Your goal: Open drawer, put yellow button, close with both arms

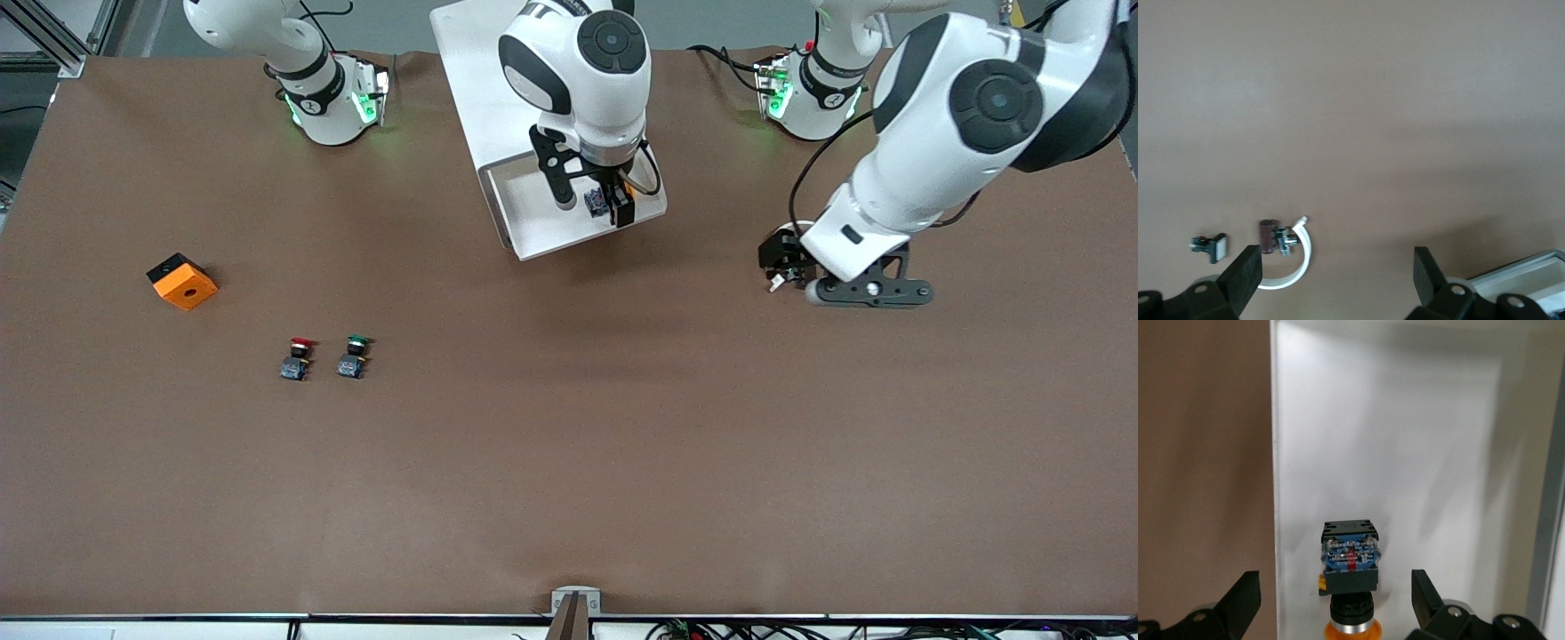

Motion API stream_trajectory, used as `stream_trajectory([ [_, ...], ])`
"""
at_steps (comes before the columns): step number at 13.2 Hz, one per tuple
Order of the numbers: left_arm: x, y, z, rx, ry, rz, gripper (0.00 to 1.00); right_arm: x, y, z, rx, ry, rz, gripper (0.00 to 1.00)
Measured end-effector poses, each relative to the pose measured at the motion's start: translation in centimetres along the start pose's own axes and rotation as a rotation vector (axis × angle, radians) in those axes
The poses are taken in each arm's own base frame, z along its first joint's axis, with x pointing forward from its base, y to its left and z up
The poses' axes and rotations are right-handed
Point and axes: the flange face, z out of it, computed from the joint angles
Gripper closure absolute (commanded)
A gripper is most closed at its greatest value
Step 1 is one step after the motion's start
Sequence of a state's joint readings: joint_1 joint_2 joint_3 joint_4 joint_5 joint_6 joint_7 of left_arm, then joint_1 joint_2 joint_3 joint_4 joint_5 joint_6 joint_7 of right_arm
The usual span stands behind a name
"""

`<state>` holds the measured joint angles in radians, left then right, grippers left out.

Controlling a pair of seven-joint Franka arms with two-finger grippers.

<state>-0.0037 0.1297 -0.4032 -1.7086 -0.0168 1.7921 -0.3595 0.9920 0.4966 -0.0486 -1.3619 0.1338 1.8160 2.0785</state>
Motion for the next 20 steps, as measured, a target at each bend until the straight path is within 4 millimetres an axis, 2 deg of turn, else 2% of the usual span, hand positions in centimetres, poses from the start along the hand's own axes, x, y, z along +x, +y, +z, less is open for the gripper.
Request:
stream_trajectory([
  [4, -0.5, 5.5, 4.1, -0.004, -0.030, -0.052, 0.00, 2.5, -1.2, -2.7, -0.023, 0.003, -0.227, 0.00],
  [7, -1.2, 10.1, 7.7, -0.001, -0.039, -0.092, 0.00, 4.8, -2.2, -3.2, -0.037, 0.001, -0.429, 0.00],
  [9, -1.7, 12.6, 10.0, -0.009, -0.048, -0.129, 0.00, 7.0, -2.9, -3.3, -0.063, -0.001, -0.561, 0.00],
  [11, -2.3, 14.6, 11.9, -0.005, -0.056, -0.151, 0.00, 10.2, -3.7, -3.5, -0.107, -0.008, -0.695, 0.00],
  [14, -3.2, 16.5, 14.0, 0.002, -0.079, -0.138, 0.00, 17.2, -4.7, -5.6, -0.159, -0.042, -0.878, 0.00],
  [17, -3.9, 17.8, 15.5, 0.009, -0.099, -0.132, 0.00, 25.9, -4.7, -8.9, -0.178, -0.095, -1.013, 0.00],
  [20, -5.9, 20.5, 16.9, 0.023, -0.119, -0.122, 0.00, 35.6, -3.7, -11.0, -0.198, -0.172, -1.113, 0.00],
])
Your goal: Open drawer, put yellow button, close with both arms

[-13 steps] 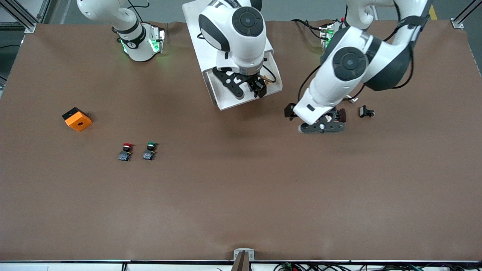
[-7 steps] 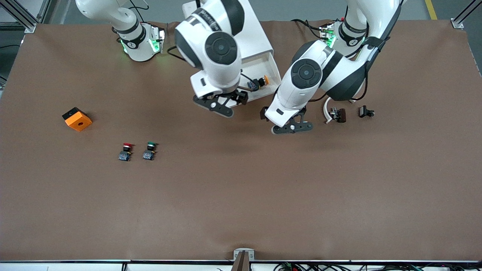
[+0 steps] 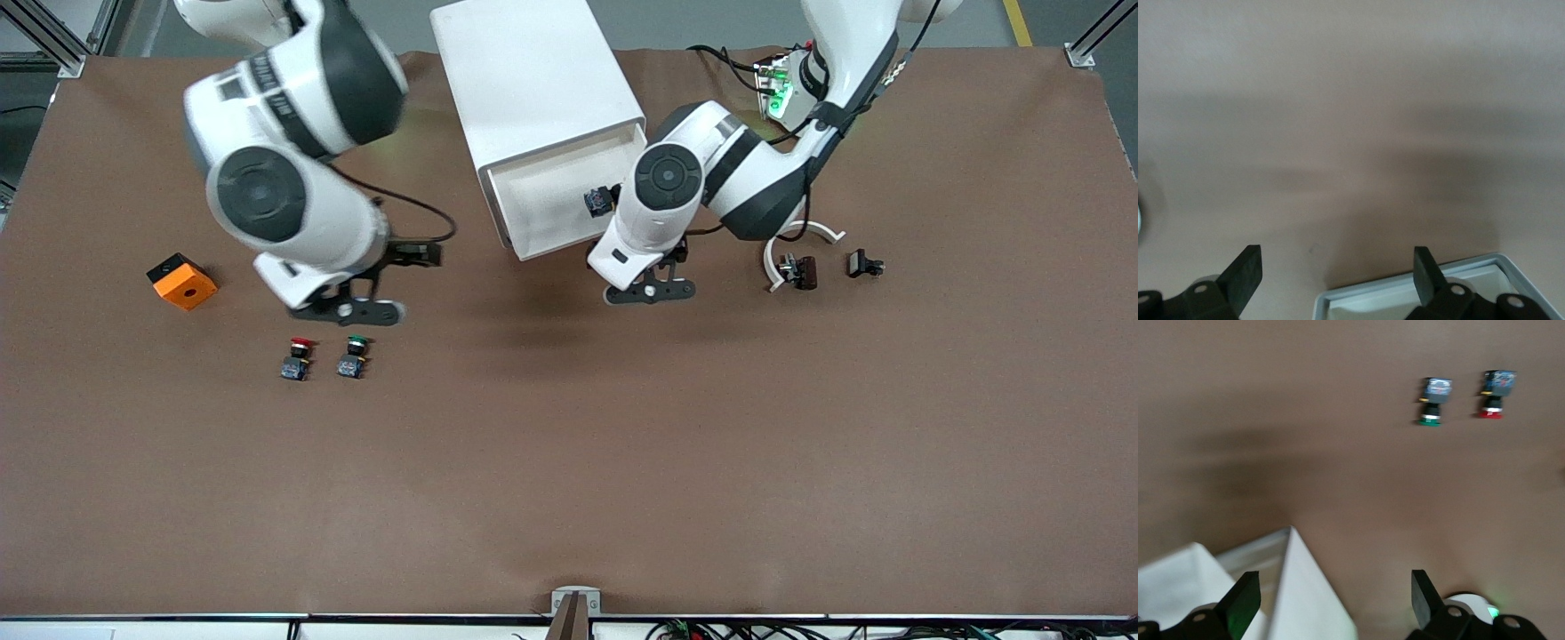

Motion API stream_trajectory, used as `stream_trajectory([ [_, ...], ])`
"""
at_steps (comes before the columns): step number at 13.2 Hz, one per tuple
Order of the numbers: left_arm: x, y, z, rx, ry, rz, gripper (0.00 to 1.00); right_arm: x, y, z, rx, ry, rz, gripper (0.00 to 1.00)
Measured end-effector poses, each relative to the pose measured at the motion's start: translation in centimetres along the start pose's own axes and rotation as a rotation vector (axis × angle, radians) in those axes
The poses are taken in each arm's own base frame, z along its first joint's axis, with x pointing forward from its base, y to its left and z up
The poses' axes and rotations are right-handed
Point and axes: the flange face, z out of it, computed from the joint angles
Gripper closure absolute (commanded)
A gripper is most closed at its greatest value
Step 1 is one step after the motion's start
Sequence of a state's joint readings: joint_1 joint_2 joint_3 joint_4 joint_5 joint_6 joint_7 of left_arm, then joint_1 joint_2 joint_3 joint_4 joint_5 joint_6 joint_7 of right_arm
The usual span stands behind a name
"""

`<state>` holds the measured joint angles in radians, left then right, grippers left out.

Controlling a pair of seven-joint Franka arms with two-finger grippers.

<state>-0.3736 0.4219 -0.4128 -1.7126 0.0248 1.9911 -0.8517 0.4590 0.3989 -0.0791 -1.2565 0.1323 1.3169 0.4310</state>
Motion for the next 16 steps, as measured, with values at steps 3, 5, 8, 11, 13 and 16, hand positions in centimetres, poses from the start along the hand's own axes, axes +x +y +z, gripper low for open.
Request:
stream_trajectory([
  [3, -2.7, 2.5, 0.9, 0.008, -0.009, -0.055, 0.00, 2.5, 9.6, -0.8, -0.001, -0.047, -0.084, 0.00],
  [5, -3.8, 3.5, 1.2, -0.009, -0.042, -0.117, 0.00, 3.2, 14.4, -1.4, -0.020, -0.049, -0.119, 0.00],
  [8, -5.1, 4.5, 1.7, -0.035, -0.103, -0.169, 0.00, 3.7, 20.5, -1.7, -0.011, -0.064, -0.152, 0.00],
  [11, -7.2, 6.0, 2.5, -0.040, -0.147, -0.166, 0.00, 4.0, 25.9, -1.5, 0.024, -0.077, -0.146, 0.00],
  [13, -8.6, 6.8, 2.8, -0.039, -0.182, -0.168, 0.00, 4.0, 27.4, -1.6, 0.030, -0.076, -0.132, 0.00],
  [16, -9.9, 7.2, 3.3, -0.026, -0.235, -0.175, 0.00, 2.8, 27.6, -3.3, 0.000, -0.042, -0.118, 0.00],
])
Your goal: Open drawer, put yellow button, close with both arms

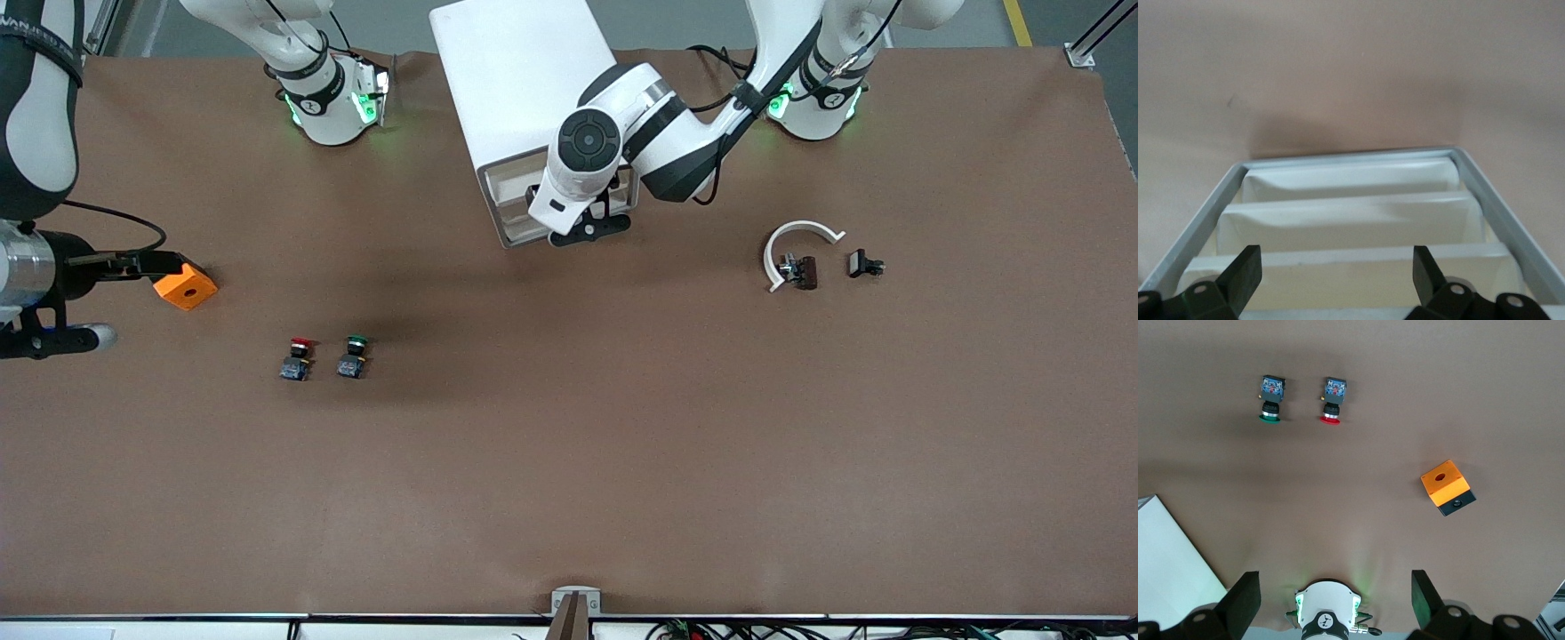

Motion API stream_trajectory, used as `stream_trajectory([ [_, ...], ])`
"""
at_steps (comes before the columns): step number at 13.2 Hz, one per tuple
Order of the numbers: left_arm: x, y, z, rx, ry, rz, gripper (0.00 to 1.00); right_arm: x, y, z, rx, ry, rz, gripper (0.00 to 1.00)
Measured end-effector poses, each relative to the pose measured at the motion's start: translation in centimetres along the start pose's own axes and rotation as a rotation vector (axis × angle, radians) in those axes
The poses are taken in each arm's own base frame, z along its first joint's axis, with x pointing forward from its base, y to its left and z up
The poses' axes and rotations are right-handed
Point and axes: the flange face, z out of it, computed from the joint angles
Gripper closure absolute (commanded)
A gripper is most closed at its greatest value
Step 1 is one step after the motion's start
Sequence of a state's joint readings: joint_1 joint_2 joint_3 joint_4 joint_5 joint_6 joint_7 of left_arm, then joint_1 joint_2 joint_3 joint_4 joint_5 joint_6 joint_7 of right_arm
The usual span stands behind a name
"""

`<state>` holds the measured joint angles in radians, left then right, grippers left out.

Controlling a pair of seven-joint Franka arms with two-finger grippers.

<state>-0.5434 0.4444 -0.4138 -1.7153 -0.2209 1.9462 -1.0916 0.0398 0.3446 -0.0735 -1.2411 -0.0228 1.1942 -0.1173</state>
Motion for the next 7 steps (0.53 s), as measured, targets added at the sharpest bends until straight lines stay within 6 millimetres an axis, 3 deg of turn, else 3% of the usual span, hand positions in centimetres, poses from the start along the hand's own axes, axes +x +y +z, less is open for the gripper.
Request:
stream_trajectory([
  [3, -0.5, 0.1, 0.3, -0.004, -0.046, -0.016, 0.00, -1.1, 0.3, -1.3, -0.001, 0.028, 0.041, 0.00],
  [7, -0.8, 0.1, 0.6, -0.004, -0.077, -0.041, 0.00, -3.9, 1.9, -5.0, 0.004, 0.116, 0.072, 0.00],
])
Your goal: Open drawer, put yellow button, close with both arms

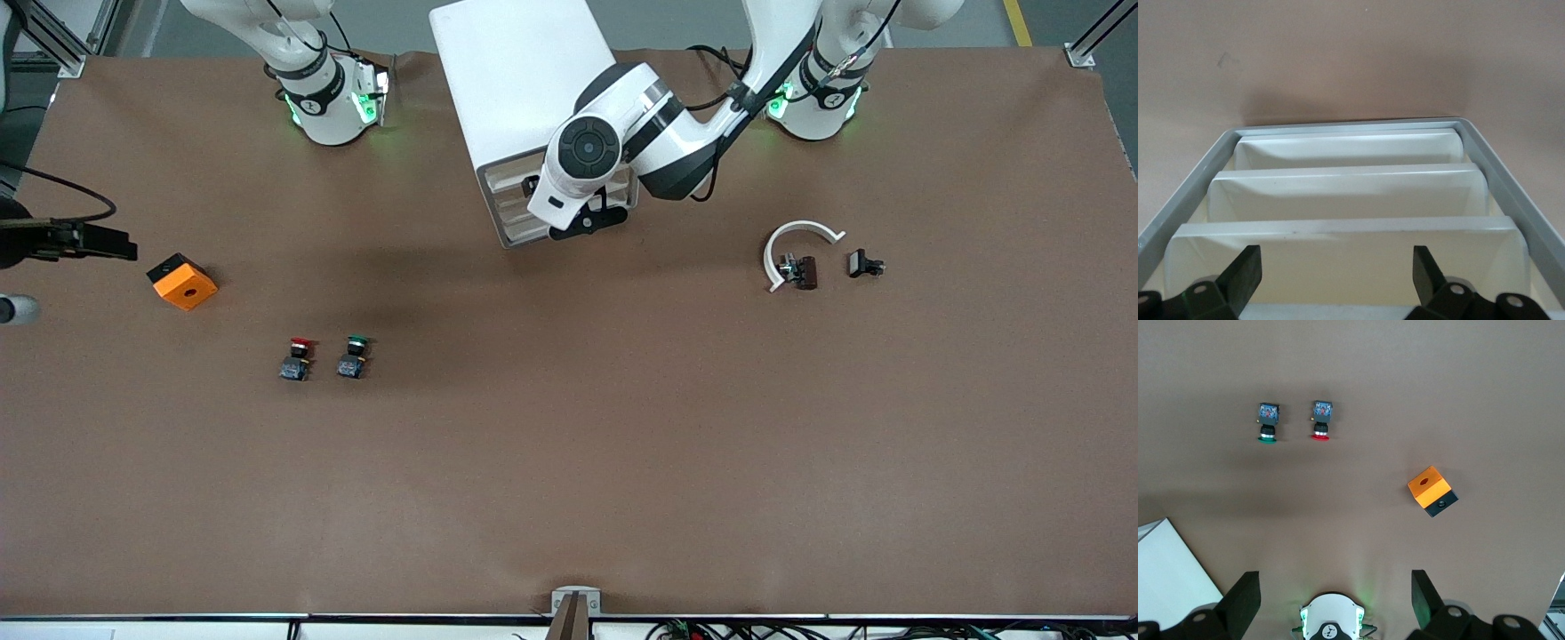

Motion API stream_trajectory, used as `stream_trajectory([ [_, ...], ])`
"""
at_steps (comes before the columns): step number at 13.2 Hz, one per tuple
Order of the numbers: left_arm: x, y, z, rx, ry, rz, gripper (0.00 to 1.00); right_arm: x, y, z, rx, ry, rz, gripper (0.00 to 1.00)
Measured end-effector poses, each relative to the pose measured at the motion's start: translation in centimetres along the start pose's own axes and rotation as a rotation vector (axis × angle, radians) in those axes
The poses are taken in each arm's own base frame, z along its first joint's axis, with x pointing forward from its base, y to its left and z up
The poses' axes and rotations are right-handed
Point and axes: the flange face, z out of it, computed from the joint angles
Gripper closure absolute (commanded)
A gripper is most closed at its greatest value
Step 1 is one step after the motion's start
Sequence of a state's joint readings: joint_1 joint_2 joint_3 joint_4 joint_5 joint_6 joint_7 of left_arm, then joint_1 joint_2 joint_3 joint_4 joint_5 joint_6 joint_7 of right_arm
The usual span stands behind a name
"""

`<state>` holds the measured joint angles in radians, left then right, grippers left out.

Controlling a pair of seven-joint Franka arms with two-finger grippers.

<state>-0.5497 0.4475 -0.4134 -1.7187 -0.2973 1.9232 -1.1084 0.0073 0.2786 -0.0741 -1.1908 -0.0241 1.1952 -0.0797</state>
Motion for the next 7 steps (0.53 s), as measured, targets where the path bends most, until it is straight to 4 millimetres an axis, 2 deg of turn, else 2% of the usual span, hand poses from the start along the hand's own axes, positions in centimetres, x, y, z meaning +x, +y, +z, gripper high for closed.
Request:
stream_trajectory([
  [3, 0.8, -0.1, -1.1, -0.018, 0.009, -0.054, 0.00, -1.5, -0.1, -2.2, -0.002, 0.082, -0.003, 0.00],
  [5, 3.9, -0.9, -4.1, -0.049, 0.052, -0.088, 0.00, -2.4, 0.0, -2.5, -0.001, 0.109, -0.003, 0.00],
  [7, 6.9, -2.0, -8.0, -0.082, 0.125, -0.108, 0.00, -3.1, 0.0, -2.2, 0.001, 0.099, -0.002, 0.00],
])
